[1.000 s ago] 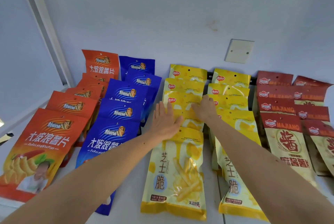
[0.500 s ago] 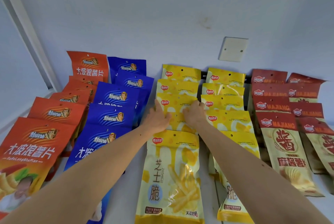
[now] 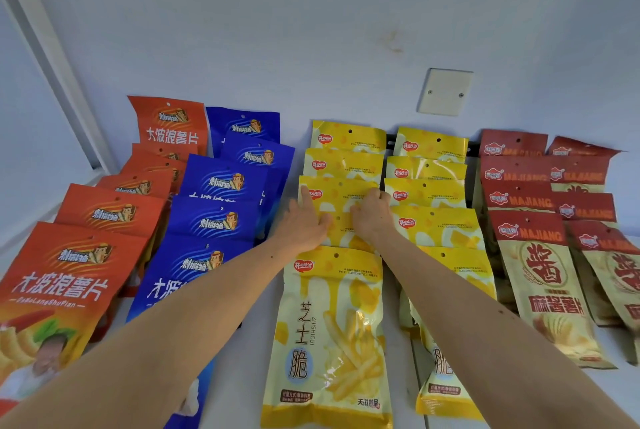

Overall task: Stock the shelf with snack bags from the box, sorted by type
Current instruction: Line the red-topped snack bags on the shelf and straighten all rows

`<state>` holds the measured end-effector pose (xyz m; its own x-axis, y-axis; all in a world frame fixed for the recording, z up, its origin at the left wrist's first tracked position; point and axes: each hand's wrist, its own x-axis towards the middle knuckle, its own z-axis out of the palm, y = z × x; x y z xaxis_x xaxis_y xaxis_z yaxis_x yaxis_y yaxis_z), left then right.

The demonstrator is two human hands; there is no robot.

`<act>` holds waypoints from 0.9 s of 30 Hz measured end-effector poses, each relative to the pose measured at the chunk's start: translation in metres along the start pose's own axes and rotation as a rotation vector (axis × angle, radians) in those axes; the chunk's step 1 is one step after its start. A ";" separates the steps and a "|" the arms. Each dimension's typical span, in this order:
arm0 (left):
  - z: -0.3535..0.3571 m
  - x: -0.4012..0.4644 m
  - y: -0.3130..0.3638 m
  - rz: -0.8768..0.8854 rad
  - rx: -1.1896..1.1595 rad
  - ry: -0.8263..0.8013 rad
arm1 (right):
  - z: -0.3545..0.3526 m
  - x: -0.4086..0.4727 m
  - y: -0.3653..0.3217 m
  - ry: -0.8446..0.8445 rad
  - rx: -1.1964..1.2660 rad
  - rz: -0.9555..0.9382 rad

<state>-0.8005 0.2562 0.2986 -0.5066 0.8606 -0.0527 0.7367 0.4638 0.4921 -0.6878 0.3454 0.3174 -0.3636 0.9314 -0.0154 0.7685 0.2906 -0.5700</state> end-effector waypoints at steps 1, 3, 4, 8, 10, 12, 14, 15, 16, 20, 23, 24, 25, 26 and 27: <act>-0.001 -0.002 -0.001 0.002 0.022 0.013 | 0.000 -0.001 -0.001 0.006 -0.007 -0.006; -0.003 -0.005 -0.002 0.017 0.073 0.050 | -0.002 -0.005 -0.002 0.023 -0.036 -0.020; -0.004 -0.007 -0.004 0.027 0.096 0.068 | -0.003 -0.006 -0.003 0.029 -0.051 -0.029; -0.012 -0.020 -0.007 0.059 0.178 0.119 | -0.006 -0.014 -0.005 0.049 -0.120 -0.088; -0.017 -0.029 -0.007 0.069 0.225 0.143 | -0.008 -0.019 -0.009 0.068 -0.143 -0.124; -0.022 -0.038 -0.010 0.079 0.248 0.146 | -0.009 -0.024 -0.015 0.083 -0.145 -0.161; -0.028 -0.048 -0.016 0.094 0.287 0.165 | -0.007 -0.030 -0.024 0.099 -0.127 -0.187; -0.032 -0.053 -0.019 0.103 0.310 0.182 | -0.005 -0.034 -0.030 0.103 -0.117 -0.200; -0.035 -0.059 -0.022 0.109 0.335 0.200 | -0.001 -0.038 -0.036 0.104 -0.109 -0.214; -0.055 -0.080 -0.048 0.108 0.424 0.240 | 0.018 -0.053 -0.065 0.090 -0.036 -0.259; -0.072 -0.086 -0.079 0.079 0.434 0.208 | 0.036 -0.061 -0.087 0.030 0.052 -0.270; -0.077 -0.087 -0.090 0.074 0.435 0.194 | 0.042 -0.063 -0.093 0.009 0.085 -0.265; -0.083 -0.087 -0.101 0.077 0.443 0.179 | 0.049 -0.064 -0.100 -0.009 0.117 -0.260; -0.087 -0.086 -0.113 0.091 0.467 0.164 | 0.056 -0.063 -0.106 -0.025 0.150 -0.250; -0.091 -0.085 -0.125 0.115 0.504 0.147 | 0.064 -0.062 -0.112 -0.041 0.185 -0.235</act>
<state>-0.8903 0.1056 0.3207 -0.4408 0.8900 0.1167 0.8965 0.4430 0.0075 -0.7851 0.2409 0.3296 -0.5440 0.8326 0.1038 0.5534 0.4490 -0.7016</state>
